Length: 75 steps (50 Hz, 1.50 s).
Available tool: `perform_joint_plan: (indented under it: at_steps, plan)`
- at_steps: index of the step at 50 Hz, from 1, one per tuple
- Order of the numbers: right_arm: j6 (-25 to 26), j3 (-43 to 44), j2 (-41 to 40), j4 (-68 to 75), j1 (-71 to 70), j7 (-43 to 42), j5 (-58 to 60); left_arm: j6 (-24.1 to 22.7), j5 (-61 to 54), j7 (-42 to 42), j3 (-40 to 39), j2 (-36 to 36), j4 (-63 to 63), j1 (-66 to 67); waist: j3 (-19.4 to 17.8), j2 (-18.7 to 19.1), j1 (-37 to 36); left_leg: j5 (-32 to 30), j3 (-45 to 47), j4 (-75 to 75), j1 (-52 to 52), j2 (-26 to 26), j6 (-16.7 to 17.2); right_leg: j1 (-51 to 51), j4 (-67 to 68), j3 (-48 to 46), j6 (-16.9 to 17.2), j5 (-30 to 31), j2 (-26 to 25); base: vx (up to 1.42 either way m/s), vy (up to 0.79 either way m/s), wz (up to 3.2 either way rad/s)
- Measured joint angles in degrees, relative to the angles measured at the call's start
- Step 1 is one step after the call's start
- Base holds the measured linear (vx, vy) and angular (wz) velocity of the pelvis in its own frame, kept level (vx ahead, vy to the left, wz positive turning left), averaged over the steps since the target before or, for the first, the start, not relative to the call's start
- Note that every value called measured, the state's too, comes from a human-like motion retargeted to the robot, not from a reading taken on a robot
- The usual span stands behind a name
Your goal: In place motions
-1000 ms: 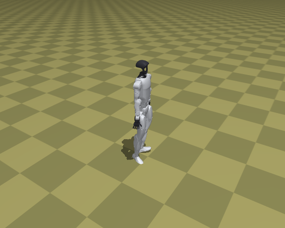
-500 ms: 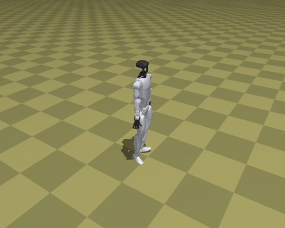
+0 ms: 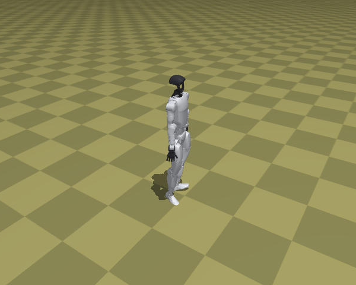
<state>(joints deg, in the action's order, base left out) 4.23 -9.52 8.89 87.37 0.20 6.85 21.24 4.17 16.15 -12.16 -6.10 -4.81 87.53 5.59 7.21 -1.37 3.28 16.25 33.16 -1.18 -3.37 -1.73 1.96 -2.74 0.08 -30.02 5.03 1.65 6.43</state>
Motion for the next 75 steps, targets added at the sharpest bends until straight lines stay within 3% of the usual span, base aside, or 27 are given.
perform_joint_plan:
  at_steps: [75]
  plan:
    - [-0.69,-0.14,0.17,0.04,0.49,-1.53,0.15,0.05,0.06,-0.54,0.73,0.24,0.02,0.16,0.14,0.56,-0.27,0.55,-0.09,0.29,0.44,0.06,0.48,0.16,0.07,-0.04,-0.59,0.53,-0.07,0.00,0.00,0.00]
